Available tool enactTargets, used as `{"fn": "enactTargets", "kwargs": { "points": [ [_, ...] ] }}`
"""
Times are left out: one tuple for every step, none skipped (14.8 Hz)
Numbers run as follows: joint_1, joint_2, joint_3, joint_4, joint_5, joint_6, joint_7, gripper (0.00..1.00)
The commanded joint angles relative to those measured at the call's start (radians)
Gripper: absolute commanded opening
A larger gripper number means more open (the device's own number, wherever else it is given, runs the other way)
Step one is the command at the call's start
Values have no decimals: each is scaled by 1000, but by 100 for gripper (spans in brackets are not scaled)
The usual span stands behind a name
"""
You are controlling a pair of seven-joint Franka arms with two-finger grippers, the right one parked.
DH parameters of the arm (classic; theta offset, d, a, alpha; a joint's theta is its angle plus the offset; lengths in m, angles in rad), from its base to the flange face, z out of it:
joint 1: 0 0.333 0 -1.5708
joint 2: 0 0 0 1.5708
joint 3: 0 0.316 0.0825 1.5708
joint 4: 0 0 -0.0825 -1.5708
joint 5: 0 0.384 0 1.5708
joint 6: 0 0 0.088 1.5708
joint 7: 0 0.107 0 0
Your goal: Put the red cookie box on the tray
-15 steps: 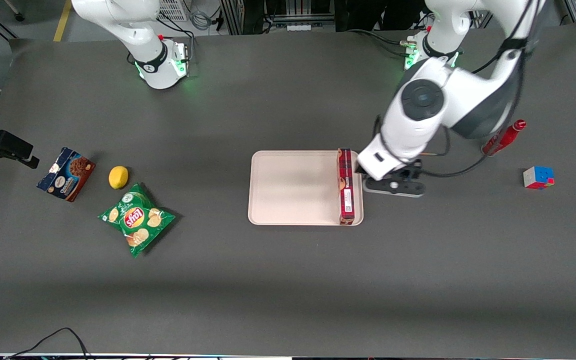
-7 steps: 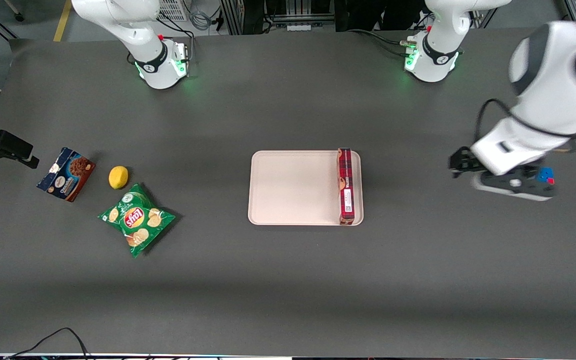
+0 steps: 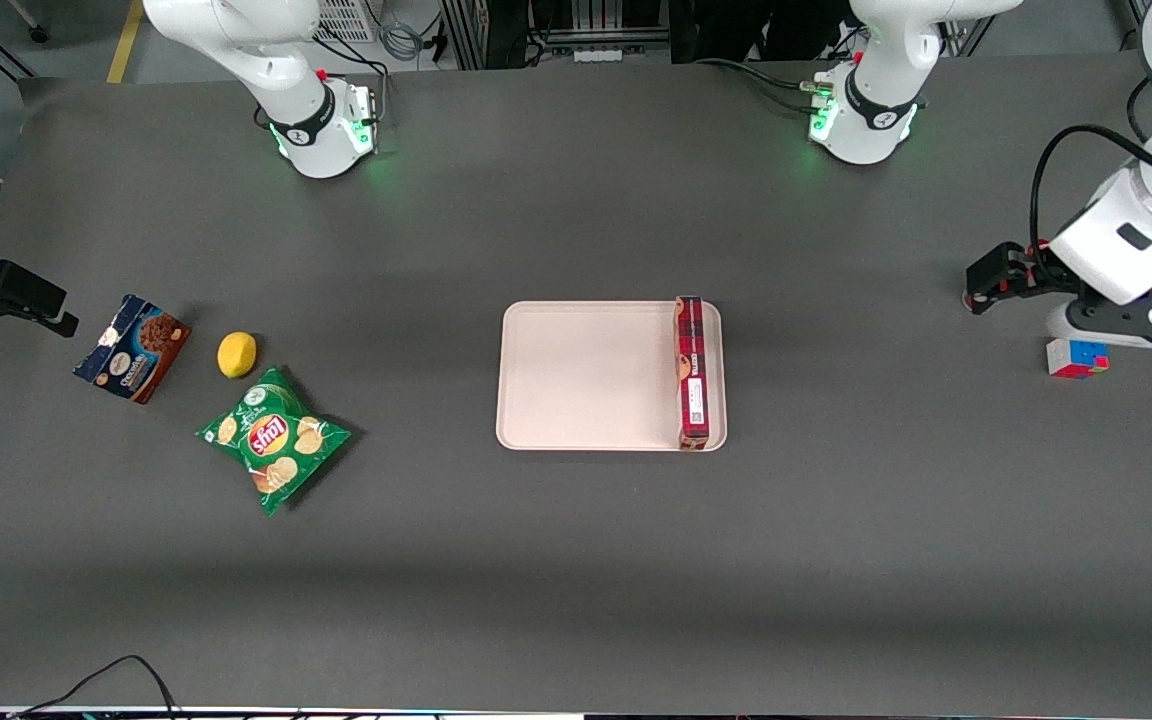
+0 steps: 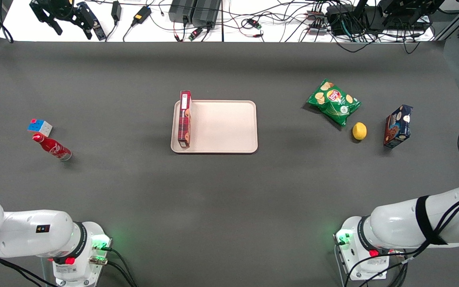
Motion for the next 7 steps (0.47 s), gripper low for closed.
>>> {"fn": "enactTargets", "kwargs": {
  "points": [
    [-17, 35, 39, 5, -38, 35, -57, 100],
    [-29, 36, 48, 5, -38, 30, -68, 100],
    [-65, 35, 85, 5, -33, 21, -75, 100],
    [-105, 32, 129, 5, -32, 12, -74, 100],
    [-112, 29, 137, 5, -29, 9, -74, 100],
    [-107, 27, 136, 5, -29, 7, -74, 100],
    [-103, 27, 130, 4, -29, 9, -74, 100]
  ]
}}
